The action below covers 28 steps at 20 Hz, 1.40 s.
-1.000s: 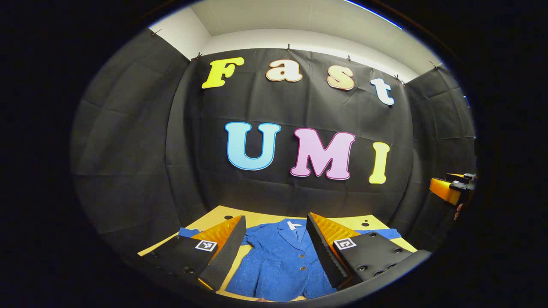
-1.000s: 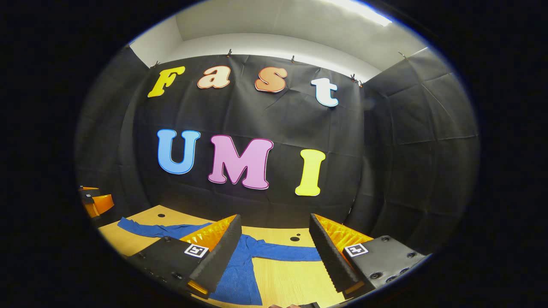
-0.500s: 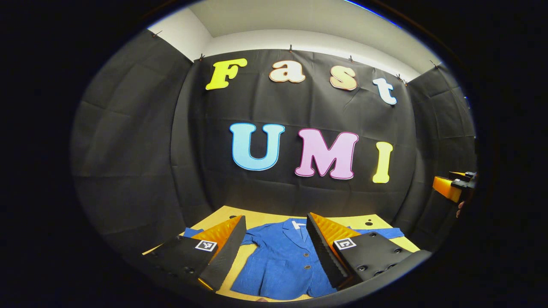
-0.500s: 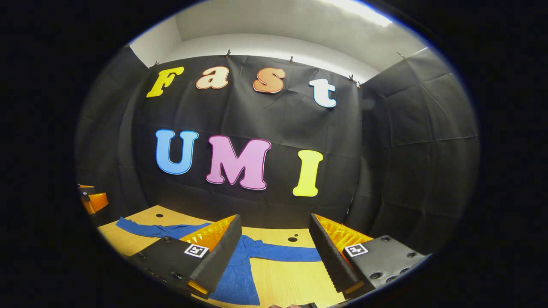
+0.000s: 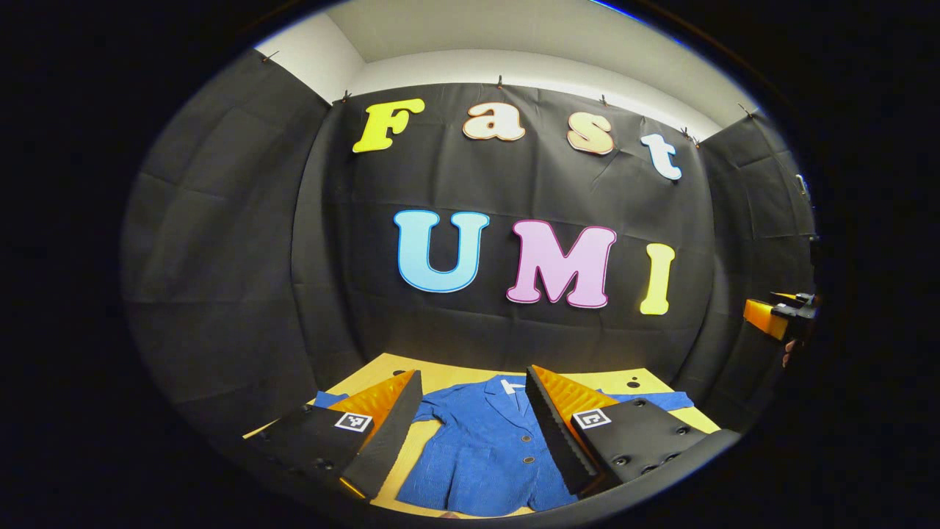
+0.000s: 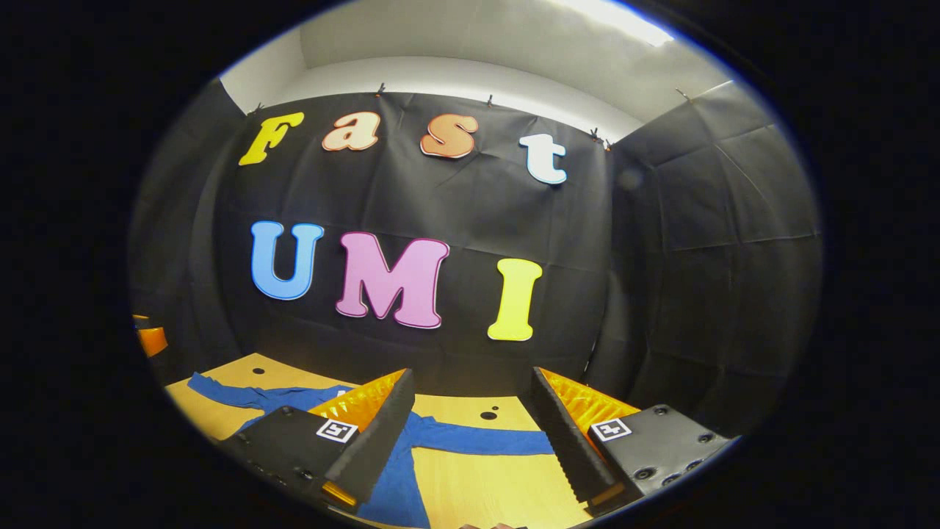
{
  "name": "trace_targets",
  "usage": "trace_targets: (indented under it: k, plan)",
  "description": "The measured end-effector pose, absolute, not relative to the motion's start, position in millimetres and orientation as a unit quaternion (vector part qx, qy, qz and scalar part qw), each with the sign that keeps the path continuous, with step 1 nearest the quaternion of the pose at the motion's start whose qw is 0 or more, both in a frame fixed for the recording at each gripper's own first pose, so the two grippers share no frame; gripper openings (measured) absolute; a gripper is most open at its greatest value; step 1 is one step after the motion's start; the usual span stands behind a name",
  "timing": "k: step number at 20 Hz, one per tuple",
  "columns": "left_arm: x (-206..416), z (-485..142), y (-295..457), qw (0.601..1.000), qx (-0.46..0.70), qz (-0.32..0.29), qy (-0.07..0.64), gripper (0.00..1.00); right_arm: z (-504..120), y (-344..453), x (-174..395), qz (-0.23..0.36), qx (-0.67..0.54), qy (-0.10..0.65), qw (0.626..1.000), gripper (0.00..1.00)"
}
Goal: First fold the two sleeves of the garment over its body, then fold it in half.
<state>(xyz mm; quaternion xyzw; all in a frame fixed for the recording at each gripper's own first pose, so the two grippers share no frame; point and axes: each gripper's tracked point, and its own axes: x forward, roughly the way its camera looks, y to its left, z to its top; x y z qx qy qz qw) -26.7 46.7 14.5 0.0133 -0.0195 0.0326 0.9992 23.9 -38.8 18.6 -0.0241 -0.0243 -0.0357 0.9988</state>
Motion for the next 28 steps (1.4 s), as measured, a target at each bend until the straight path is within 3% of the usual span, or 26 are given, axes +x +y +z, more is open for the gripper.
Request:
trace_targets:
  k: [7, 11, 15, 18, 19, 20, 23, 24, 25, 28]
  plan:
    - [-12.8, 12.8, 52.2, 0.999, 0.010, 0.051, -0.016, 0.81, 2.4, -116.8, 96.8, -0.087, -0.034, 0.002, 0.996, 0.96]
    - [10.2, 13.6, 54.5, 0.997, 0.014, 0.071, -0.013, 0.83, -31.0, -142.1, 153.8, -0.083, -0.020, 0.033, 0.996, 0.99]
    - [38.1, 17.5, 39.4, 0.997, 0.028, 0.072, -0.008, 0.81, -109.3, -181.6, 220.9, -0.110, 0.006, 0.106, 0.988, 0.96]
    - [67.3, 12.2, 22.3, 0.997, 0.033, 0.072, 0.007, 0.81, -180.1, -209.6, 261.3, -0.120, 0.028, 0.169, 0.978, 1.00]
    - [76.3, 11.9, 15.2, 0.997, 0.030, 0.072, 0.011, 0.82, -207.7, -219.7, 268.4, -0.129, 0.031, 0.198, 0.971, 0.95]
    - [84.8, 11.8, 8.4, 0.997, 0.026, 0.073, 0.012, 0.82, -235.1, -228.3, 272.0, -0.136, 0.037, 0.225, 0.964, 1.00]
    - [105.8, -1.0, -5.1, 0.996, 0.018, 0.082, 0.037, 0.82, -318.2, -250.5, 283.9, -0.154, 0.070, 0.306, 0.937, 1.00]
    - [111.3, -5.9, -6.2, 0.995, 0.022, 0.089, 0.048, 0.81, -346.6, -252.6, 285.0, -0.161, 0.085, 0.338, 0.924, 0.96]
    - [116.4, -9.6, -7.9, 0.994, 0.026, 0.096, 0.055, 0.82, -370.5, -255.0, 285.6, -0.166, 0.103, 0.364, 0.911, 1.00]
    - [130.8, -20.3, -20.2, 0.992, 0.033, 0.098, 0.073, 0.82, -397.1, -259.8, 285.9, -0.180, 0.134, 0.394, 0.891, 1.00]
